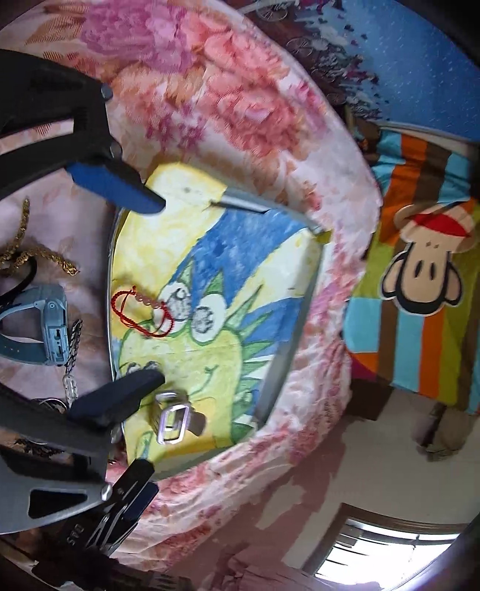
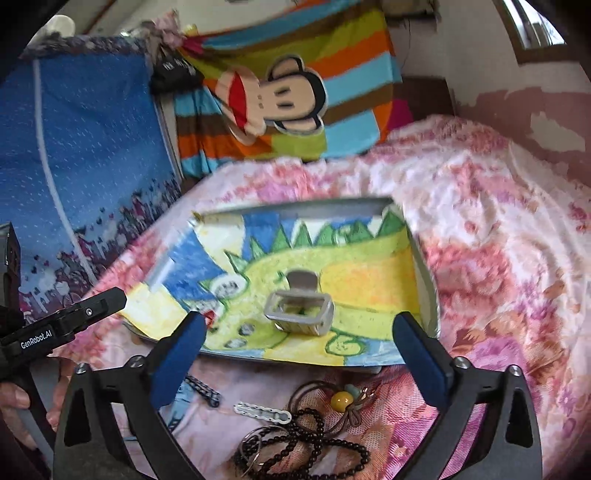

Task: Organize jewelry
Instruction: 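Lower the red bracelet into the tray with the left tool while the right tool places the claw clip there, then withdraw both open tools from the tray back toward the remaining jewelry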

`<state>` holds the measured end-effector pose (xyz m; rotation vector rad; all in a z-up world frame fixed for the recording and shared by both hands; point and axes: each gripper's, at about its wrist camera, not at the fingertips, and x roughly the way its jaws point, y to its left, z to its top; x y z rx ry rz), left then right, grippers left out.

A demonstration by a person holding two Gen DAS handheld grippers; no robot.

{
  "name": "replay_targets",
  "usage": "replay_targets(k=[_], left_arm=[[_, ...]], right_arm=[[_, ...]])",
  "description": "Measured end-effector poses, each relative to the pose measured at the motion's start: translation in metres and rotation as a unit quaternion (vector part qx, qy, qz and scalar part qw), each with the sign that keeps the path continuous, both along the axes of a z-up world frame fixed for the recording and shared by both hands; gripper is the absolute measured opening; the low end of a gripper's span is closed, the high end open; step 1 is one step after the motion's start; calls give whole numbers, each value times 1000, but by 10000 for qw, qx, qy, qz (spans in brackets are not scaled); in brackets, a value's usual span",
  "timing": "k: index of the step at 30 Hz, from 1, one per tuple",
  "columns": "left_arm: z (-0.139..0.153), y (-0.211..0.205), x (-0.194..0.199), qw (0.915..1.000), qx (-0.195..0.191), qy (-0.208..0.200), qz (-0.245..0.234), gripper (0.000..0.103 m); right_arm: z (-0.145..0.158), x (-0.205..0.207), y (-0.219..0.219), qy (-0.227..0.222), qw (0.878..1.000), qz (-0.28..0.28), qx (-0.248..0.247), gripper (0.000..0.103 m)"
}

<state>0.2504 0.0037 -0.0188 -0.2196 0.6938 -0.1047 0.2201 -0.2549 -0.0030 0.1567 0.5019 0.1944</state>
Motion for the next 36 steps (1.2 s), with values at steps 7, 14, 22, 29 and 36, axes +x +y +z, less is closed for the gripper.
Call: replay_targets(k=[7,14,22,29,36], left_arm=[[23,0,-47,9967,57,-798,106,102],[40,-6,-96,9906,216,-1340,158,103],[46,-5,-146,9875,355,-1532,131,103],[39,-2,-177,9881,580,-1426,39,103],[25,-4,-204,9901,848,-1110,-154,103]], right_arm=[[19,-35,-8,-489,9988,4,3,101],[35,-85,-12,-805,9965,27,-240,102],[45,-139,-17,-1024,9942,75,-308,102],[39,-168,-24,-838,9963,5,-210,102],[23,-176,-25,-402,9990,-44,-212,102]])
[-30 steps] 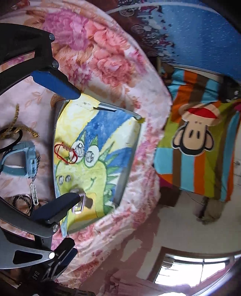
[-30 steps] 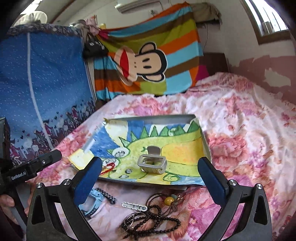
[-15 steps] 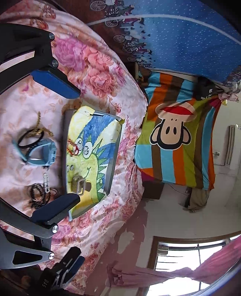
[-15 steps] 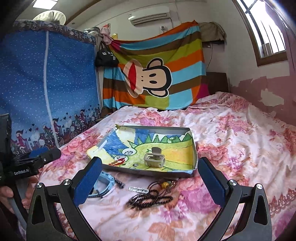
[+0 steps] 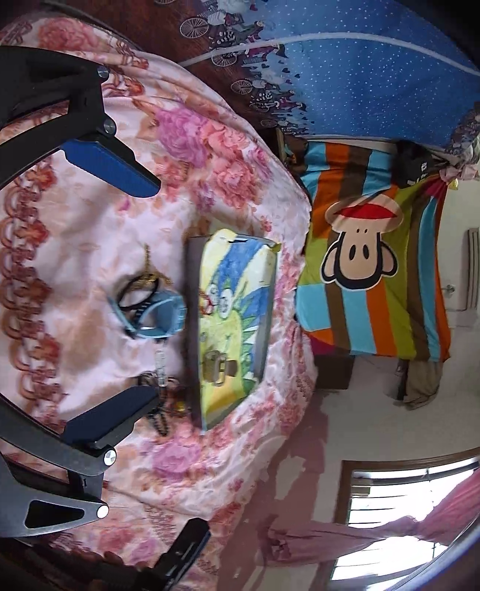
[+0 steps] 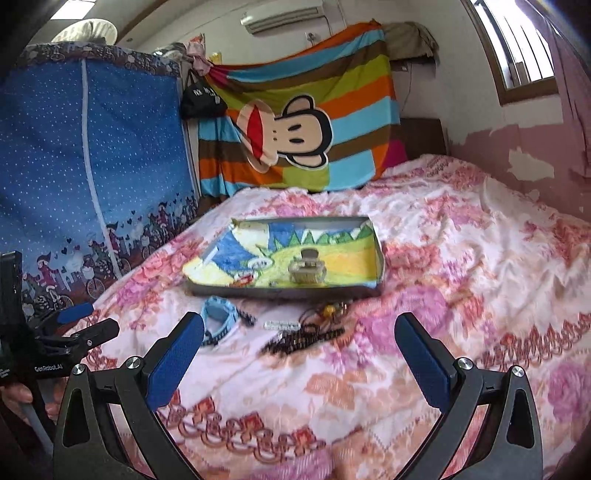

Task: Organize jewelry
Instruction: 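Withdraw both open tools from the tray back toward the remaining jewelry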

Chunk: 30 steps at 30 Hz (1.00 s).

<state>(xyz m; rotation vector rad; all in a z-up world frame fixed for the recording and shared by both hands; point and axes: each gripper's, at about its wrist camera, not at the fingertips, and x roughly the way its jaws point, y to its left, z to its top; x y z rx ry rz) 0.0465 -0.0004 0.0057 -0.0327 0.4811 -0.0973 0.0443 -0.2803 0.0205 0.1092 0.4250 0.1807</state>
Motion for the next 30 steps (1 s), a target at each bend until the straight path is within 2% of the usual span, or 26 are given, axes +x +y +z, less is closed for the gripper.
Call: replay_targets(k=[8,16,24,30], left_arm=[[-16,-1,-5,9986,212,458,-149,103],[-37,8,11,9930,87,1170,-103,103],[-48,9,19,9886,129,1501,-59,103],[-48,15,34,9868,12,1622,-28,103]], right_arm=[[-23,13,10,662,9973,213,-223,102],[-48,28,27,1317,9892,459,-452,101],[-57,43,34,1610,9840,640,-422,102],[-57,61,41,1550,9828,876,-488,101]])
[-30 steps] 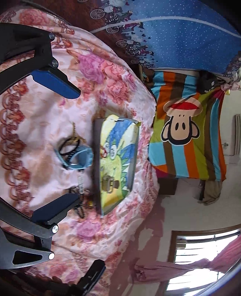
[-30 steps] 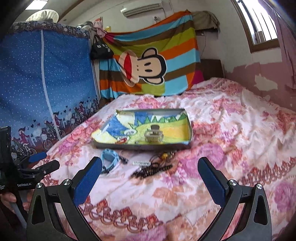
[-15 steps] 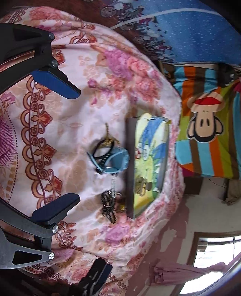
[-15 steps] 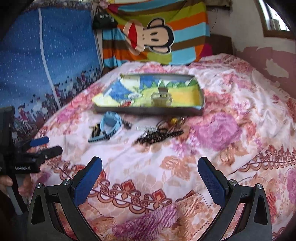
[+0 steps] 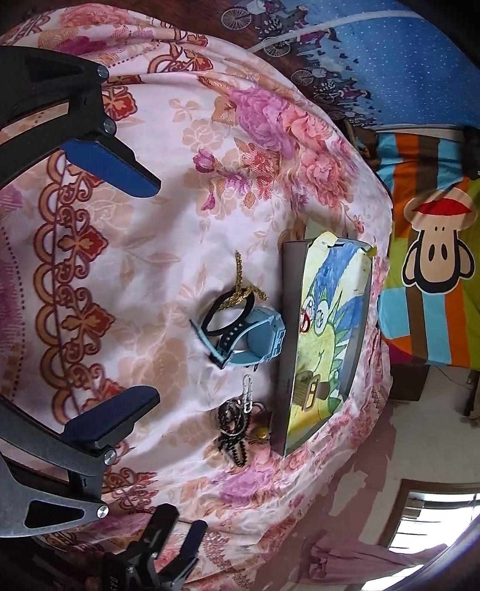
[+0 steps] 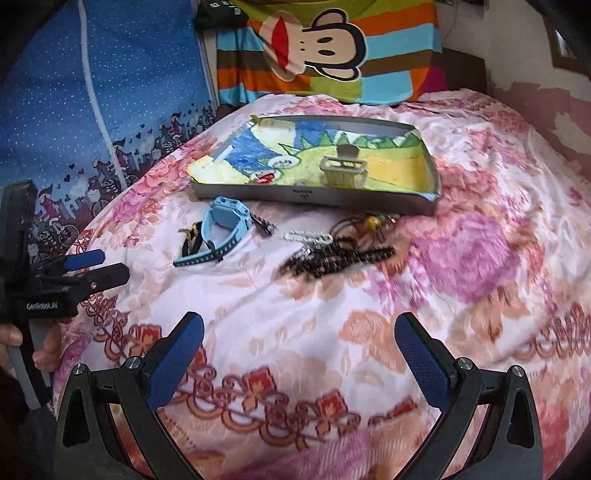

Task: Organize jewelry
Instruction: 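Withdraw both open tools from the tray back toward the remaining jewelry, then grasp the gold chain with the left tool while the right tool grasps the blue smartwatch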

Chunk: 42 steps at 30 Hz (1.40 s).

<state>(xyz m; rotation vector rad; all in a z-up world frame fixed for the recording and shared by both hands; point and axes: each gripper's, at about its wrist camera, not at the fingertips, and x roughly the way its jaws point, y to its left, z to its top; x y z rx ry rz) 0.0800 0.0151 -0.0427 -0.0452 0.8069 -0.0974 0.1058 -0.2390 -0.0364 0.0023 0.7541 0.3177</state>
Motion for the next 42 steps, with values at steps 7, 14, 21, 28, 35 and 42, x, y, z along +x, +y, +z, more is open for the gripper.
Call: replay_targets(k=[7,14,21,28,35,42], left_arm=[[-1,13,26,9995,-274,97,103,103],[-5,32,60,9968,-720,258,224,86],[-17,46,86,9873,-1444,638,166,61],[-26,53,102,9715,-2178,933,94,57],[-44,67,121,9394,-3137,1264,551,46],[-46,51,132,9510,-2567,1519,815,31]], right_arm=[[1,26,15,-73,9994,271,201,101],[-2,52,28,-28,9985,353,413,92],[-14,75,39,251,9969,408,630,70],[-21,89,55,396,9957,489,685,54],[-32,106,66,656,9939,416,783,46],[-40,118,80,853,9920,484,792,43]])
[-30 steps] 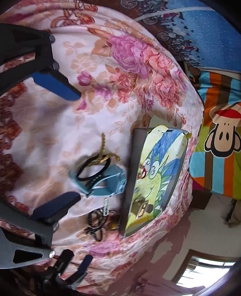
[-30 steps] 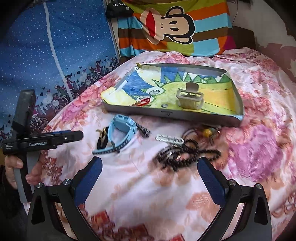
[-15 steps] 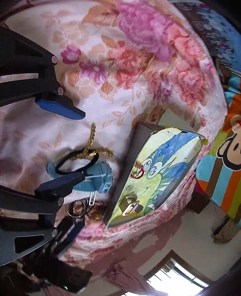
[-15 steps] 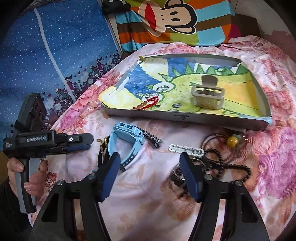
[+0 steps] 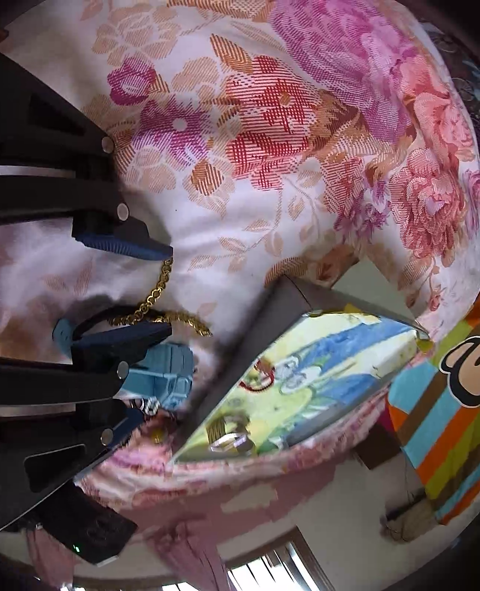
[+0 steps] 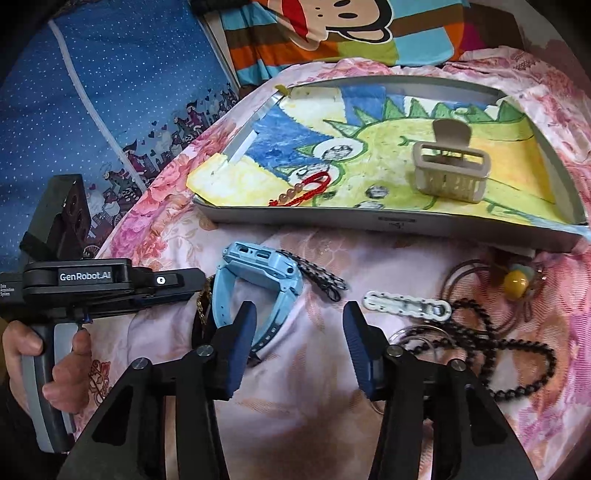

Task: Organize jewelry
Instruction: 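Grasp the gold chain with the left tool while the right tool grasps the blue smartwatch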

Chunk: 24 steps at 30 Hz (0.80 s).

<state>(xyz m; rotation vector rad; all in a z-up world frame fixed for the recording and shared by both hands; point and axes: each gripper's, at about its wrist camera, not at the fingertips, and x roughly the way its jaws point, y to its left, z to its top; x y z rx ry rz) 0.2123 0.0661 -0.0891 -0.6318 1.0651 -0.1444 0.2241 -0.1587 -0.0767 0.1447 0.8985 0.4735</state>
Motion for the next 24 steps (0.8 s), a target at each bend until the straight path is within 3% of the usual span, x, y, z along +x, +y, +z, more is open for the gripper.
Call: replay_targets(k=[8,11,13,16,24], left_arm=[[0,-14,23,9992,358,199,17,28],[0,-19,26,9979,614,197,-7,18],[-1,-21,27,9974,691,180,-36,6],[0,-23,27,9967,800,156,-56,5],[12,-17,16,9941,1053,-31,-260,4]], right_arm=[[-6,6,7,101,9998,-29,-184,42],[-5,4,8,73,9997,-8,-251,34],[-5,4,8,57,9996,0,-275,27],[-4,2,6,46,9996,23,-293,11],[-3,0,-4,54,9998,51,-205,6]])
